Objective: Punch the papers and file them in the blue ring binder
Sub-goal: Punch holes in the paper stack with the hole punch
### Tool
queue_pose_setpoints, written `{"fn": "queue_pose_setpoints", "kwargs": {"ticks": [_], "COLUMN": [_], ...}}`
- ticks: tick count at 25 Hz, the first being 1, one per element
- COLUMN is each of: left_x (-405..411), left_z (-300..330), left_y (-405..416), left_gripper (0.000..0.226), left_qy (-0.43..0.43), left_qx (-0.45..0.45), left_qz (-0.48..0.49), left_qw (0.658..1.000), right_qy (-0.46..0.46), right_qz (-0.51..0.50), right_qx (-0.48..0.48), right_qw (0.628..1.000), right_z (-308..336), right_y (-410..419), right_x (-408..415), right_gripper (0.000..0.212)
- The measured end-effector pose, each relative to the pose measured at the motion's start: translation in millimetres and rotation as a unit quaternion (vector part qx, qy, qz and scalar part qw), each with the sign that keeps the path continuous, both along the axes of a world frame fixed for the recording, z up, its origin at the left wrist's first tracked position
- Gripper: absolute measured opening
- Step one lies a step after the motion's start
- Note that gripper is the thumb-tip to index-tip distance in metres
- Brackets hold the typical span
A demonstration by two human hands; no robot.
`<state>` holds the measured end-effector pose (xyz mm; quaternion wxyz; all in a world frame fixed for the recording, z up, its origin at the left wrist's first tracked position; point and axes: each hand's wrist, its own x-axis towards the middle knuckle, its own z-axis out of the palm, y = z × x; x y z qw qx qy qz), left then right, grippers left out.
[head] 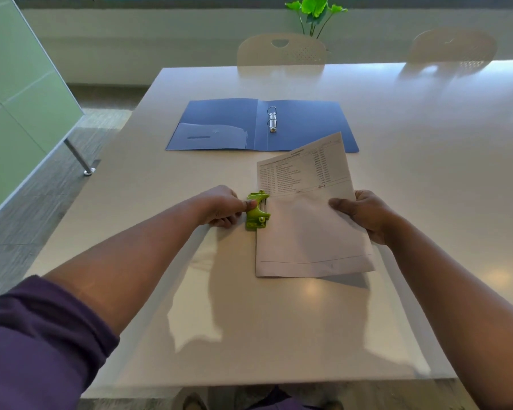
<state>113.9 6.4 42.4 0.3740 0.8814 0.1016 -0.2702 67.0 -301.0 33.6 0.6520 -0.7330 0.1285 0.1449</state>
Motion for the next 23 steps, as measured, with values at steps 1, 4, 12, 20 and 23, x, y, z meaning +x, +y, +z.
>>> {"fn": "queue_pose_setpoints", "kwargs": {"ticks": [1,4,12,20,23], "left_x": [-0.9,-4.8,-16.0,-33.4,-33.4], "left_z": [1.2,3.5,-15.3,-14.7,-17.6], "left_y": [0.3,0.4,-3.5,-16.2,-15.6], "left_gripper": [0.046,0.055,0.058,0.065,0.059], "left_qy": [0.007,0.008,-0.071,-0.174,-0.196], "left_qx": [-0.025,-0.031,-0.008,0.186,0.162], "left_qz": [0.014,0.023,0.021,-0.043,-0.020], "left_qw": [1.000,0.999,0.997,0.966,0.967], "right_qy": [0.001,0.003,0.012,0.001,-0.004], "right_qz": [0.001,0.001,0.013,0.005,0.005], "right_qx": [0.000,-0.004,-0.010,-0.006,-0.004], "right_qw": [1.000,1.000,1.000,1.000,1.000], "right_z": [0.1,-1.5,-1.7,-5.9,-4.5], "right_y": [0.2,0.2,0.2,-0.1,-0.2], "right_x": [0.0,0.0,-1.0,-1.6,-2.4], "right_gripper": [0.021,0.021,0.018,0.025,0.024]}}
